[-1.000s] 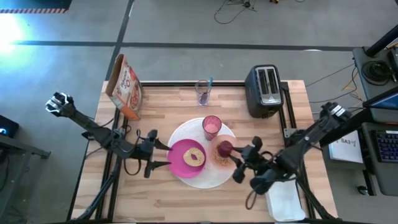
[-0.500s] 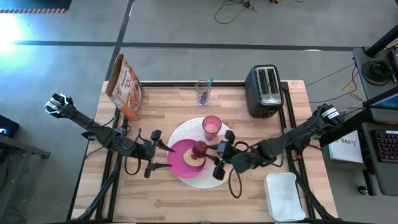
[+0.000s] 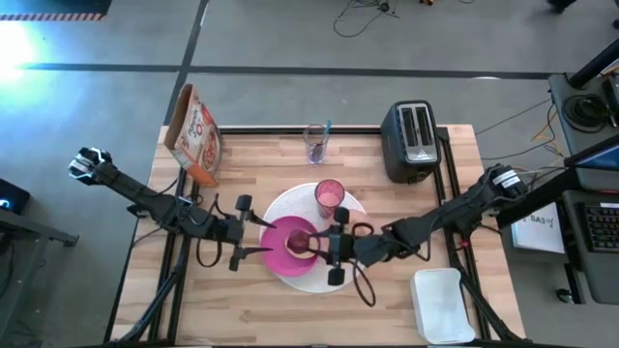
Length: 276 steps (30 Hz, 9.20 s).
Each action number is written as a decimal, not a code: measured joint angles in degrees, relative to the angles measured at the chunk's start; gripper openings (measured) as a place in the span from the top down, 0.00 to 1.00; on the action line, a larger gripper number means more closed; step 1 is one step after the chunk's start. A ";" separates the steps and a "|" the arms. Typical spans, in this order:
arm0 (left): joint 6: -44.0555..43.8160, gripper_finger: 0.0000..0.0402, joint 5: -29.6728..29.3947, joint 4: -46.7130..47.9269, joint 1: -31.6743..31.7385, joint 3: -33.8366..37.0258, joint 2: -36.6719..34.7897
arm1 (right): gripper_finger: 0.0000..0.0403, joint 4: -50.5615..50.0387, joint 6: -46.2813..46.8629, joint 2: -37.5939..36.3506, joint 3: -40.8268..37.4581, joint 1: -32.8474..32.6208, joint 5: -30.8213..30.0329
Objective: Arrange a breakfast setting
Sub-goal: Put the apple on the white tablemat to the top of the pink plate, then put the blue spoon to the right of the white tablemat
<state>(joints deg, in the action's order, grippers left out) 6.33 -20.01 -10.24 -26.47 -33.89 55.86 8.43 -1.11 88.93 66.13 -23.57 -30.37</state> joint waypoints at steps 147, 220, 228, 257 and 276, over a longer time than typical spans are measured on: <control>-8.59 0.44 5.60 5.36 33.34 -6.44 33.31 | 0.45 -55.47 41.55 -6.71 12.98 3.26 -5.81; -10.72 0.31 9.50 22.31 16.95 -11.33 1.58 | 0.44 -45.50 36.66 -6.08 12.87 4.70 -5.79; -10.94 0.32 4.90 22.35 10.68 -10.44 -0.33 | 0.44 -46.29 37.53 -5.47 12.87 9.23 -5.42; -10.19 0.34 1.01 23.65 8.95 -5.33 -7.83 | 0.50 -26.18 30.01 -0.65 9.10 51.25 24.36; -11.37 0.40 1.03 25.64 8.95 -1.83 -17.27 | 0.50 -15.93 30.43 6.89 9.07 54.41 24.37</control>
<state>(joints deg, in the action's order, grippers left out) -5.04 -18.98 15.40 -17.52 -35.72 38.58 -7.50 29.33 95.81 75.20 30.84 -6.00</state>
